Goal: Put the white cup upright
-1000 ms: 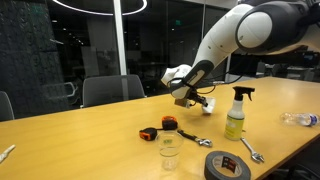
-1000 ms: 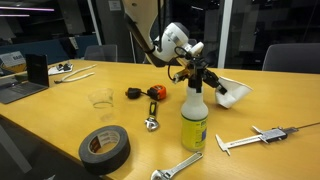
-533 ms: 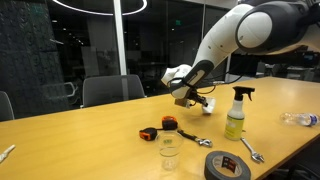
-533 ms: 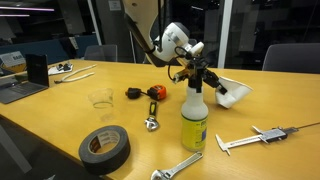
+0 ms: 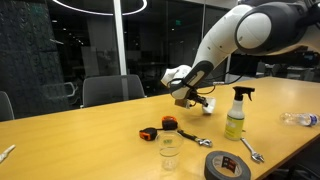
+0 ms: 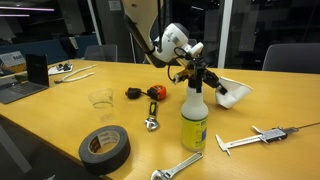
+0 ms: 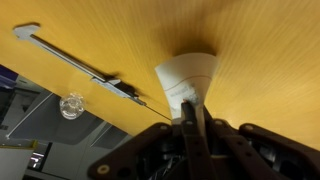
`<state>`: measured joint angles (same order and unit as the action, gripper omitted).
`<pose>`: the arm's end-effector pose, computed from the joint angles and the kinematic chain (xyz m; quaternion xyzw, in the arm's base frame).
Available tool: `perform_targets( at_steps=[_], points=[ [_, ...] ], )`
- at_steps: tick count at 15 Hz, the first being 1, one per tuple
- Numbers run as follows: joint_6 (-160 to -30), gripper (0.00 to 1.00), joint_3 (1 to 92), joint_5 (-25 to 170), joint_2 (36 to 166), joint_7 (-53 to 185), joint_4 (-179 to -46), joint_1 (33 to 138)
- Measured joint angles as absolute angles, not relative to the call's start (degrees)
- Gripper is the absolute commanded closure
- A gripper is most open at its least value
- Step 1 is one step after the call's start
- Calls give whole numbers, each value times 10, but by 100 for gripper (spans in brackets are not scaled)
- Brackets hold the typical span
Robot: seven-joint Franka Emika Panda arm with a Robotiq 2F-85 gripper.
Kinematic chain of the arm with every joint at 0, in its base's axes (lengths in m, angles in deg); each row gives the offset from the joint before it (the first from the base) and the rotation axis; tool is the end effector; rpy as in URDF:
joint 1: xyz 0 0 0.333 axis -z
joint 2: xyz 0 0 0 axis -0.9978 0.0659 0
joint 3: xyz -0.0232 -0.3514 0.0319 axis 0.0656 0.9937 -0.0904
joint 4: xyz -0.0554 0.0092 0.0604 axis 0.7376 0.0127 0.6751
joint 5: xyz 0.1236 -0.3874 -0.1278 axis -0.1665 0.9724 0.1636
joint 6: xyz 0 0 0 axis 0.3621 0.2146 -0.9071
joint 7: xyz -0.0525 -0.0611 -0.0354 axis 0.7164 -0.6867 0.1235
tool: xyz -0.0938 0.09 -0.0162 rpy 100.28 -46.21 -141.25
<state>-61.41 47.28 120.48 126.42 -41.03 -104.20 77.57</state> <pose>0.7378 -0.0236 0.2467 0.6555 -0.6000 0.2501 0.3845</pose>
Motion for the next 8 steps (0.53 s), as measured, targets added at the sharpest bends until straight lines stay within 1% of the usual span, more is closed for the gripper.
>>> perform_targets(
  at_steps=[8],
  points=[
    [-599, 96, 476, 1214, 1272, -426, -1040, 771]
  ],
)
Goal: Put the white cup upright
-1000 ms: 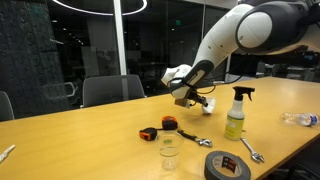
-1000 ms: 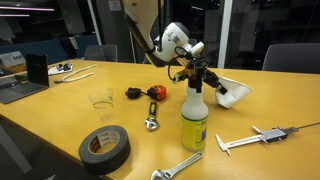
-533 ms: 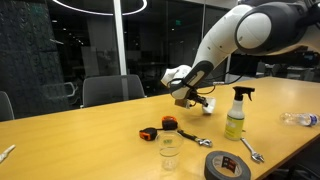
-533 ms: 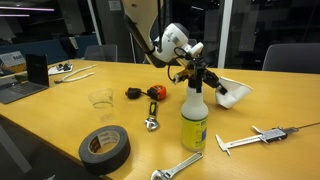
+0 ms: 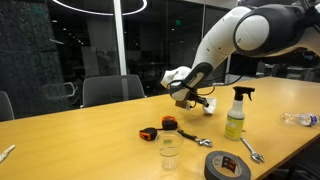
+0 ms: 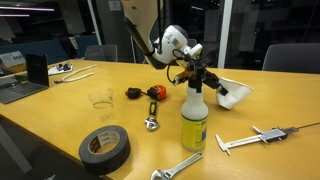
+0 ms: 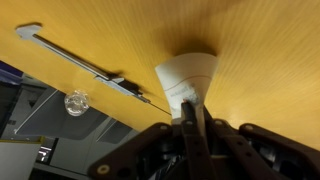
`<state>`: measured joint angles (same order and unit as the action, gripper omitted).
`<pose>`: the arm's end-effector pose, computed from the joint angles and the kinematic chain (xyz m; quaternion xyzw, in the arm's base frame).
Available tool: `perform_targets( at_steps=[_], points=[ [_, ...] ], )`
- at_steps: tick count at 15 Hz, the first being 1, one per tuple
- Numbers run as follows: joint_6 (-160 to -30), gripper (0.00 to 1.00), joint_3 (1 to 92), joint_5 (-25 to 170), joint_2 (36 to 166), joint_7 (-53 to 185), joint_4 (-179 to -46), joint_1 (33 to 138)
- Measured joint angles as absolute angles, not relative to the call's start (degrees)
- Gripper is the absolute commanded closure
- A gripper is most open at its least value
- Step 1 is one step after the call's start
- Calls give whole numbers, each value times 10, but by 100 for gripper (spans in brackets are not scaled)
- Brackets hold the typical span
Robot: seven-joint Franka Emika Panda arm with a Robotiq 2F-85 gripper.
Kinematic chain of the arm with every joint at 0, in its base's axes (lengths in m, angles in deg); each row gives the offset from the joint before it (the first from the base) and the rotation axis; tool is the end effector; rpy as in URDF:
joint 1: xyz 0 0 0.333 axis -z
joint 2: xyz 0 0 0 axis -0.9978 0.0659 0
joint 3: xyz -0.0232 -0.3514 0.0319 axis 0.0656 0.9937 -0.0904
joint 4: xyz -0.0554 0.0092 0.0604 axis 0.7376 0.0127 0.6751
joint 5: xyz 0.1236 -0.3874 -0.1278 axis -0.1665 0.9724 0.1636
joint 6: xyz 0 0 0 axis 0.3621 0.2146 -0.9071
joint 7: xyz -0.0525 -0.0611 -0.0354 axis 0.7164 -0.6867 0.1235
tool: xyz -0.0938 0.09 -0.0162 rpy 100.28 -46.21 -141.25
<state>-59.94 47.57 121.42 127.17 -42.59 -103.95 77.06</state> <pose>0.7359 -0.0236 0.2412 0.6434 -0.6013 0.2575 0.3979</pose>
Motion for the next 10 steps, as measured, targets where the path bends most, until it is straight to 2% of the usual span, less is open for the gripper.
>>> perform_targets(
  at_steps=[1, 2, 3, 5, 10],
  points=[
    [-597, 96, 476, 1216, 1273, -428, -1039, 770],
    [-594, 90, 476, 1218, 1274, -430, -1038, 770],
    [-592, 65, 476, 1219, 1276, -431, -1037, 769],
    [-588, 61, 476, 1223, 1278, -431, -1035, 769],
    [-584, 23, 476, 1225, 1284, -432, -1033, 768]
  ],
)
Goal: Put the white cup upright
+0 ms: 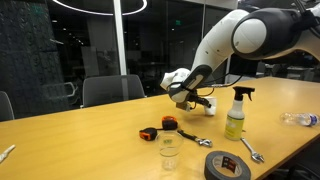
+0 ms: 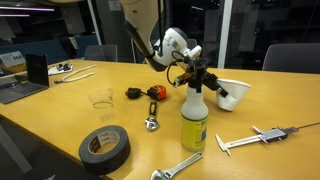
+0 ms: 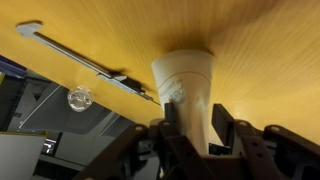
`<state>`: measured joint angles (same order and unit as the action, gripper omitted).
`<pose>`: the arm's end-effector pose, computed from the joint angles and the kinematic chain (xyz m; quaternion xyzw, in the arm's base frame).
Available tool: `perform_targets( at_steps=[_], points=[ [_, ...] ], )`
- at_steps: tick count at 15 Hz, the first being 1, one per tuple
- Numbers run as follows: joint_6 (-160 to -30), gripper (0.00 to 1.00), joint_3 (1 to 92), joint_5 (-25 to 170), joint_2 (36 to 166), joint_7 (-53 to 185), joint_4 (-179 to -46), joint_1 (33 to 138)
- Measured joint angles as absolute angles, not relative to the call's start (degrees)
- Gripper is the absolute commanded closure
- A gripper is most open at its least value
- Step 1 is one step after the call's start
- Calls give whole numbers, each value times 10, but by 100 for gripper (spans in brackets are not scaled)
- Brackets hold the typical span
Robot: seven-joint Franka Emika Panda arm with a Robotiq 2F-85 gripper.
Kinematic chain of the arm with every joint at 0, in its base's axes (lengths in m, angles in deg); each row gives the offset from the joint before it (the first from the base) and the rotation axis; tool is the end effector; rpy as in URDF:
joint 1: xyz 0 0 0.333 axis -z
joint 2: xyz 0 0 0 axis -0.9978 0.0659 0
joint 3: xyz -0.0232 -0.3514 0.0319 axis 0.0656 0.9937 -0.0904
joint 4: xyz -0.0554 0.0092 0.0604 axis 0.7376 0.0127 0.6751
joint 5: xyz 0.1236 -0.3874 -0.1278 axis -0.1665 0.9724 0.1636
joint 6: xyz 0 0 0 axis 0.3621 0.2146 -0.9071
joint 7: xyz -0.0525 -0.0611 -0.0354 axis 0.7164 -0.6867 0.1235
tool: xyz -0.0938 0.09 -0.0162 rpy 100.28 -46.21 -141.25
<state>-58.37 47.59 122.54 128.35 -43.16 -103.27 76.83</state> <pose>0.7355 -0.0244 0.2335 0.6360 -0.5965 0.2617 0.4139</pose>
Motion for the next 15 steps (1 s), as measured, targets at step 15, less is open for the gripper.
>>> perform_targets(
  at_steps=[15],
  points=[
    [-584, 0, 467, 1208, 1290, -429, -1026, 768]
  ],
)
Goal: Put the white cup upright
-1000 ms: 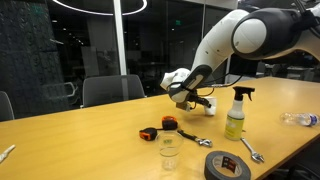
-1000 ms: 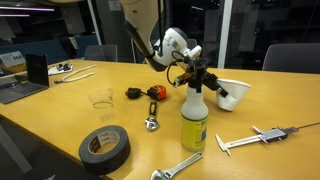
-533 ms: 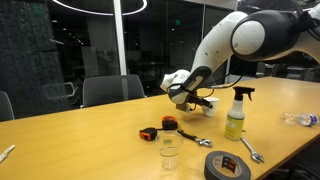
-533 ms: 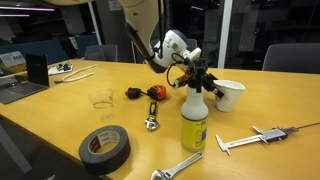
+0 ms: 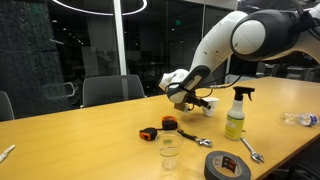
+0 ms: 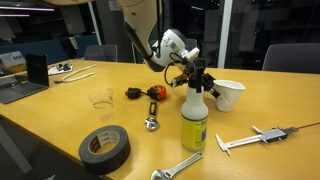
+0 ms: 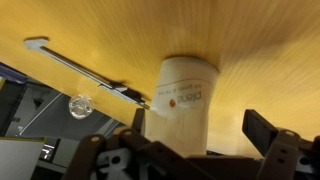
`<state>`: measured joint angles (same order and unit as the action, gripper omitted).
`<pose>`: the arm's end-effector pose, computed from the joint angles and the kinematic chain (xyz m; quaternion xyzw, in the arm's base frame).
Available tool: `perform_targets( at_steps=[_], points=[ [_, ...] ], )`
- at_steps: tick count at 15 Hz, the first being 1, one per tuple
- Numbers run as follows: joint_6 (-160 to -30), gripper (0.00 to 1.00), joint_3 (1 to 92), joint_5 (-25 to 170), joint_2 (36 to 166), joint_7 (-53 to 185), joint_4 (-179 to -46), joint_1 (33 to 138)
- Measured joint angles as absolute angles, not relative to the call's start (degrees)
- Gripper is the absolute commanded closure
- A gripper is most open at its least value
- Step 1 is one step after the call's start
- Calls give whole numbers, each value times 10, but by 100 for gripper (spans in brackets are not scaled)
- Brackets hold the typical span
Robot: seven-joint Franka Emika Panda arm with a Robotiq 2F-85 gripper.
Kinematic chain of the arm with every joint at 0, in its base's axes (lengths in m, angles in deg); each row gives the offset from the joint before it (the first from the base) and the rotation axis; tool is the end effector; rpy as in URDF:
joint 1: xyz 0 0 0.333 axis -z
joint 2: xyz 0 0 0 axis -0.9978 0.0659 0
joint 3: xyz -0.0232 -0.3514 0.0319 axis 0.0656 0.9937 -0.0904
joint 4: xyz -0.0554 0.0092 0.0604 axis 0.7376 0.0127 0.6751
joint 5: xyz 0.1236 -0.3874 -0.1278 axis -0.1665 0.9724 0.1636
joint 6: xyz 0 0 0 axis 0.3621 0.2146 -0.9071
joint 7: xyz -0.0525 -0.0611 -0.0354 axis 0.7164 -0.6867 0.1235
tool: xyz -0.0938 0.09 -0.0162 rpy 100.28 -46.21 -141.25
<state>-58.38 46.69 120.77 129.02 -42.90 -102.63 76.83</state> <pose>0.7358 -0.0125 0.2259 0.6430 -0.6007 0.2478 0.4053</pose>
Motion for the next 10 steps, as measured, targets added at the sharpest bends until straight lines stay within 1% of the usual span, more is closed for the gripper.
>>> perform_targets(
  at_steps=[5, 10],
  points=[
    [-585, 0, 450, 1144, 1286, -403, -1017, 768],
    [-588, 0, 423, 1057, 1244, -281, -994, 768]
  ],
)
